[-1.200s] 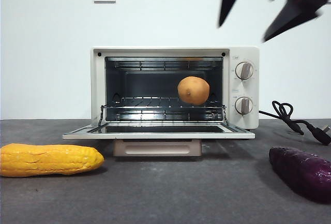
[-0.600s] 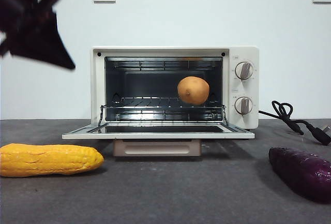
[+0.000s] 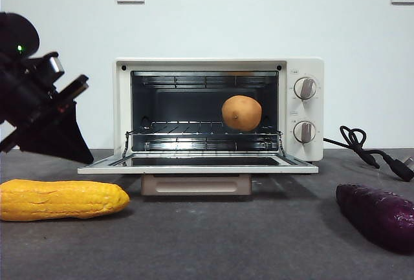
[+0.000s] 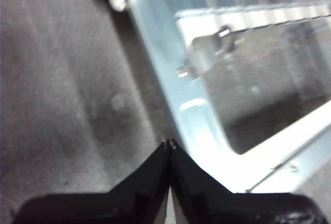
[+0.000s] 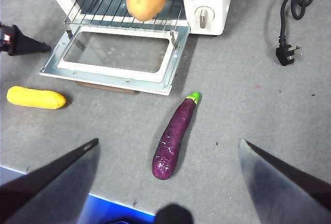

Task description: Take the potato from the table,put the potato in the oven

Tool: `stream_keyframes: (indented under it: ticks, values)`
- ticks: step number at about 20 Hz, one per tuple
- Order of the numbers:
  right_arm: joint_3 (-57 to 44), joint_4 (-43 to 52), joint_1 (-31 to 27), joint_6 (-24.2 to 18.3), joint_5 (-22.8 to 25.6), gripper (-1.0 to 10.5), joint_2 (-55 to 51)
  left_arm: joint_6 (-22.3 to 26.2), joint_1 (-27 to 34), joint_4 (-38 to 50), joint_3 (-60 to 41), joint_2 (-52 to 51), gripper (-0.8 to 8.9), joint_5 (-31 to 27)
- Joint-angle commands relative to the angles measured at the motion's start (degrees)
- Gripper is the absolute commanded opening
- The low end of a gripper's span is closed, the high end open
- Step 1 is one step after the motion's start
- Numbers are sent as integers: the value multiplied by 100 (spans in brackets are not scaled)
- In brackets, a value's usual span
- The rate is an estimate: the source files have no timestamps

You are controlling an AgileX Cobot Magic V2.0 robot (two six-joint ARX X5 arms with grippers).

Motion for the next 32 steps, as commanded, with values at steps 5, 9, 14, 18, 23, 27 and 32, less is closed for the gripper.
stream_keyframes:
  ticks: [5, 9, 14, 18, 23, 27, 32]
  values:
    - [15, 42, 11, 133, 2, 442, -20, -26, -44, 111, -46, 476, -9, 201]
    - [17, 114, 11, 133, 4, 442, -20, -70, -153, 238, -46, 487, -9, 496]
    - [15, 116, 11, 136, 4, 442, -20, -87, -223, 264, -46, 549, -9, 772]
    - [15, 116, 11, 136, 7, 442, -20, -334, -140, 494, -46, 549, -9, 1102]
    - [15, 114, 11, 136, 4, 442, -20, -984, -26, 1185, -46, 546, -8, 1685]
    - [15, 114, 11, 140, 4, 442, -20, -1537, -26, 1963, -46, 546, -8, 1829]
    - [15, 111, 11, 184, 4, 442, -20, -2402, -26, 3381, -44, 546, -8, 1628]
